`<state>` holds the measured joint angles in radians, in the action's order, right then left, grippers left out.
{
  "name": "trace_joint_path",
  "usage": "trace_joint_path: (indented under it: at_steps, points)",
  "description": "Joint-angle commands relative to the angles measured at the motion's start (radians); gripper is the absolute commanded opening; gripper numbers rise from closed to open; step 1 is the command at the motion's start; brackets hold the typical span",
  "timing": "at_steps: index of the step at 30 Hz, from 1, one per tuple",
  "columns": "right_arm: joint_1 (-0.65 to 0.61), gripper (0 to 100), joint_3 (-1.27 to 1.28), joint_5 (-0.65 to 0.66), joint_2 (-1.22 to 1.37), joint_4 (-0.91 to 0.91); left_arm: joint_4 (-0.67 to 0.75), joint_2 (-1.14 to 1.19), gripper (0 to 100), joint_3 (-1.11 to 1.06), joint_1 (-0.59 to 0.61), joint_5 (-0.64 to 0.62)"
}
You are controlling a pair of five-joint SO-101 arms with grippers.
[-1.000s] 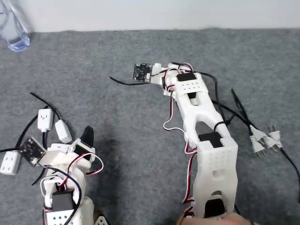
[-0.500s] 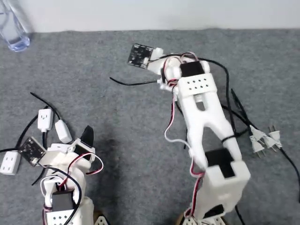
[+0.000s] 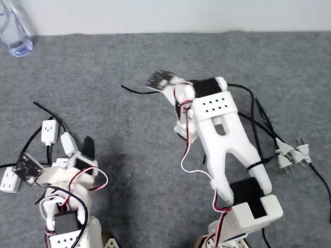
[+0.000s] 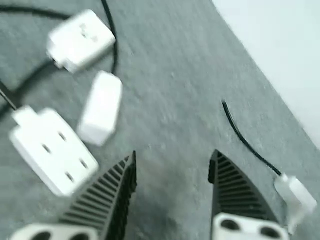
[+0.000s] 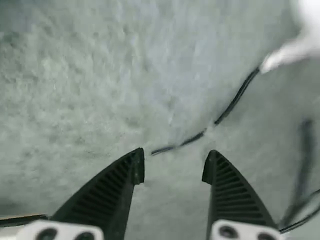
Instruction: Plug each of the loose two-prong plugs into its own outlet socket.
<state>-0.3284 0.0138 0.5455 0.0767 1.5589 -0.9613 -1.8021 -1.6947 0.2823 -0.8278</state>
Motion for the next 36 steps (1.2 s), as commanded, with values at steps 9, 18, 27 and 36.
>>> trace_joint_path:
  at_steps: [9,18,27,36]
  points:
    - [0.042,18.8,0.666,-0.098,-0.687,-0.231,-0.008,-0.008,23,0.122,0.374,0.437]
    - [0.142,18.8,1.103,-0.058,-1.066,-0.509,-0.089,-0.009,23,0.216,0.385,0.833]
    - [0.232,18.8,1.381,-0.063,-1.053,-0.843,-0.273,-0.002,22,0.536,0.385,1.445]
    - [0.231,18.8,1.415,-0.064,-1.05,-0.908,-0.41,0.135,22,1.046,0.387,1.778]
